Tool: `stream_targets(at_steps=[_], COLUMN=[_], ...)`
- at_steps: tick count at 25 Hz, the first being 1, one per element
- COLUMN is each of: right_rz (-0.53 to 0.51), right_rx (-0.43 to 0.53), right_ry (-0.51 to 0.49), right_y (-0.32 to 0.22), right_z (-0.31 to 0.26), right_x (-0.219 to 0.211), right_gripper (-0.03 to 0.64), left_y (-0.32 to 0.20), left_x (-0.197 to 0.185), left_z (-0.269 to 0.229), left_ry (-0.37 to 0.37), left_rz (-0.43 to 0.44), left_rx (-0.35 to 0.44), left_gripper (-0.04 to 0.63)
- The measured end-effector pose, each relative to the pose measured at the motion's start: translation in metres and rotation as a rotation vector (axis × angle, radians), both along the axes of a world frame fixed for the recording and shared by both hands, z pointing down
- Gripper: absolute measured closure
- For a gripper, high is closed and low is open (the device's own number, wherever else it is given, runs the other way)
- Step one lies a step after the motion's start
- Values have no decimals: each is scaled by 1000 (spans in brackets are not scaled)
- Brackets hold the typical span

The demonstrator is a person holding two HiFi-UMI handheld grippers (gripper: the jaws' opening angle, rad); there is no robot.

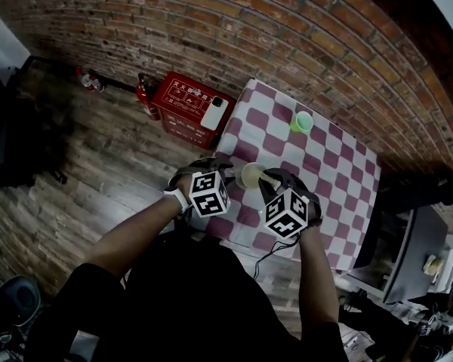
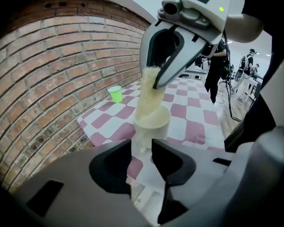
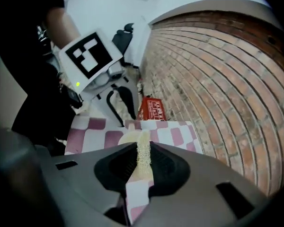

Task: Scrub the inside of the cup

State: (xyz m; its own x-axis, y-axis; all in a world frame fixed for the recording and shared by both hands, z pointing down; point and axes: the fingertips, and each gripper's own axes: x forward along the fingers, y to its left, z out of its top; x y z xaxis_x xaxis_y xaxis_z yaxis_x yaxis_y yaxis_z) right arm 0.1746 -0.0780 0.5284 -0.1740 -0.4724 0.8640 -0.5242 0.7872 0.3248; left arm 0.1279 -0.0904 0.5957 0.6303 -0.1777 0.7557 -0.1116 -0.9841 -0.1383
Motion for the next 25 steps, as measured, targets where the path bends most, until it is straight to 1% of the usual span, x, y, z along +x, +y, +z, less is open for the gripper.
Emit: stream_targets(at_steps=[2,5,7,9,11,13,16,17,18,19,20,23,25], right_rz=[-106,-229,-281,-312,-311,-271,-126,-76,-41,-30,-47,-161,-191], right_rx=[-28,-27,-29,-57,-104,-152,-189,-180,-163,-145,-132,-124,-133], right_ry=[43,134,186,216,216,166,-14,-62,-85,-85,-65,40,81], right_y=[2,-3,-8,-8,-6,-2,-5,-10,-16,-20,-22,-18,-16], right_z=[13,25,32,42,51,53,38,32,27,24,23,39,55], right_x=[-6,-11,-13,-13,-14,-18,-23,-22,-18,-14,-12,-11,-11], right_gripper=[540,540,540,540,540,540,540,540,540,540,540,540,540], left_y=[-1,-4,-6,-7,-7,-5,-2,-2,-2,-2,-2,-3,-4], left_x=[-4,-10,-12,-11,-8,-5,-1,0,1,1,2,3,5], left_z=[0,-2,-4,-4,-1,1,2,2,1,1,0,0,1], left_ry=[-1,5,14,17,13,6,6,7,8,8,9,10,9], left_rz=[-7,-23,-30,-28,-15,0,12,14,16,17,18,16,14], left_rx=[1,0,-4,-7,-6,-4,-8,-10,-11,-13,-14,-18,-19], left_gripper=[451,451,451,451,451,451,451,451,451,451,451,451,451])
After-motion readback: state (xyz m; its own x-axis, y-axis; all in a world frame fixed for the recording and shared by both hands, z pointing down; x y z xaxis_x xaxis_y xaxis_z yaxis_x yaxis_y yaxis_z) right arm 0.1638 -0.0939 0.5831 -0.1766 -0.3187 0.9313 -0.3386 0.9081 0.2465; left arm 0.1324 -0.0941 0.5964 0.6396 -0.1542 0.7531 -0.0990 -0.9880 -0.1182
